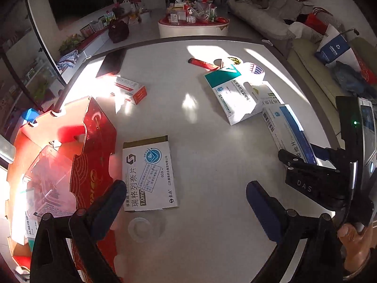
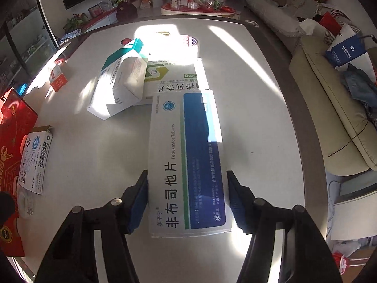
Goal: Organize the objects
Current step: 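Grasp the blue-white febuxostat box with the right gripper while the left approaches the white repaglinide box, then grasp the white repaglinide box with the left gripper, then lift both boxes and carry them toward the red tray with both grippers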
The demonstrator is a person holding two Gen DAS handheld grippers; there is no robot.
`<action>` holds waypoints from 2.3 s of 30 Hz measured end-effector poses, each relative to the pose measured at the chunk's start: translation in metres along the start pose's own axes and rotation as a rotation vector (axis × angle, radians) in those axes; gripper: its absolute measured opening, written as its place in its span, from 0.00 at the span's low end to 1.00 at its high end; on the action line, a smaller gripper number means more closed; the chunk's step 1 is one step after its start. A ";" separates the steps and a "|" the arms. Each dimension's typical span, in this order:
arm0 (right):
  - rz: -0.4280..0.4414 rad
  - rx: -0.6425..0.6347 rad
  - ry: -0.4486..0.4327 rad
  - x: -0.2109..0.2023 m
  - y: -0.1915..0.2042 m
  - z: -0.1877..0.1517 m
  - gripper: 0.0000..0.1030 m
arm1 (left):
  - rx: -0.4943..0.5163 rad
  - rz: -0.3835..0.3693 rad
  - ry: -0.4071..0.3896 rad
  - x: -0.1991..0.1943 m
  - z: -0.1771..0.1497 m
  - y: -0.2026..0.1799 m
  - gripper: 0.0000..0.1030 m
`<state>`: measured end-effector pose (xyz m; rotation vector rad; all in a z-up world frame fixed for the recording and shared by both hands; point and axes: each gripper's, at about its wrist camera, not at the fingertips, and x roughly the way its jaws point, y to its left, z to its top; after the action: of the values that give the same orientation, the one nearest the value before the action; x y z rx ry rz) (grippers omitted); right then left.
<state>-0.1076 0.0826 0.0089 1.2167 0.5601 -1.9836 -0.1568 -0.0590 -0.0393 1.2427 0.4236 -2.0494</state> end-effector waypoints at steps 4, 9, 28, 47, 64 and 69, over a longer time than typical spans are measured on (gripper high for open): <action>0.190 0.142 -0.027 -0.015 -0.029 -0.018 0.59 | 0.053 0.202 0.014 0.031 0.006 -0.013 1.00; 0.237 0.150 -0.064 -0.041 -0.039 -0.036 0.59 | -0.053 0.136 0.146 0.074 0.009 0.000 1.00; 0.454 0.280 -0.116 -0.087 -0.041 -0.058 0.59 | -0.154 -0.011 0.082 0.052 0.017 0.026 0.37; 0.571 0.388 -0.158 -0.090 -0.061 -0.067 0.59 | -0.143 0.055 0.280 0.089 0.027 0.031 0.93; 0.629 0.472 -0.172 -0.099 -0.066 -0.095 0.59 | 0.041 -0.103 -0.044 0.003 -0.005 -0.006 0.73; 0.723 0.584 -0.139 -0.089 -0.066 -0.125 0.59 | 0.084 -0.128 -0.150 -0.044 -0.023 -0.007 0.73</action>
<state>-0.0619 0.2420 0.0301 1.3420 -0.5189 -1.5969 -0.1337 -0.0239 -0.0126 1.1252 0.3577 -2.2719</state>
